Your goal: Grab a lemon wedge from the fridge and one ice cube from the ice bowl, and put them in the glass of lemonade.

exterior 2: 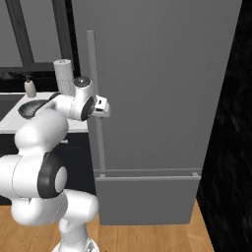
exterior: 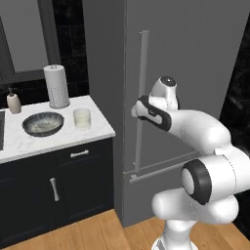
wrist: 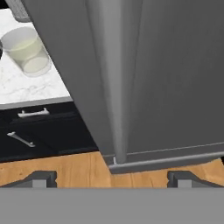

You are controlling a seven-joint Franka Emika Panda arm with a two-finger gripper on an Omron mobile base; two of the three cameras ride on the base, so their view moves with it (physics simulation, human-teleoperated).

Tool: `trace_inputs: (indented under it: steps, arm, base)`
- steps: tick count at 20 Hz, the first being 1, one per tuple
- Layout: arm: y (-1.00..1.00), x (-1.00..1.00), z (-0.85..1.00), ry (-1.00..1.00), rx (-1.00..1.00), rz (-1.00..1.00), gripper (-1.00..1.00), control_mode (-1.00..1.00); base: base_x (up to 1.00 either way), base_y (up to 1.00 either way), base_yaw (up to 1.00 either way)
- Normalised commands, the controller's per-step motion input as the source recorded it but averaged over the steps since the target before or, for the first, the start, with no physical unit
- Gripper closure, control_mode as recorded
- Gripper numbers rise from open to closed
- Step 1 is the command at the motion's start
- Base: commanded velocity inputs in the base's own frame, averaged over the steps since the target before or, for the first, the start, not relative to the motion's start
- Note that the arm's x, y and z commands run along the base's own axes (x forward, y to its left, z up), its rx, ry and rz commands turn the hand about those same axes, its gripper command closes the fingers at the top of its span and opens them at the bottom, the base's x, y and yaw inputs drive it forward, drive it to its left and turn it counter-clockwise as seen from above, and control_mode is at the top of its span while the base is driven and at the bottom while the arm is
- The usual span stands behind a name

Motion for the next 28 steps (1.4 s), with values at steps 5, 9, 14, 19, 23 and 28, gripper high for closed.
trace_inputs:
  steps: [5, 9, 14, 19, 23, 28]
  arm:
    - [-0.03, 0.60, -0.03, 0.01, -0.02, 0.06, -1.00, -1.00]
    - [0.00, 0.49, 0.14, 0.00, -0.05, 0.01, -1.00, -1.00]
    - [0.00, 0.06, 0.30, 0.00, -0.01, 0.00, -1.00, -1.00]
    - [0.00, 0.06, 0.07, 0.00, 0.00, 0.01, -1.00, -1.00]
    - [0.04, 0.26, 0.00, 0.00, 0.00, 0.03, -1.00, -1.00]
    - [0.11, 0.37, -0.08, -0.04, 0.00, 0.04, -1.00, -1.00]
  base:
    - [0.00, 0.00, 0.00]
    - [0.00, 0.00, 0.00]
    - [0.00, 0.00, 0.00]
    - [0.00, 0.00, 0.00]
    - [0.00, 0.00, 0.00]
    - [0.00, 0.00, 0.00]
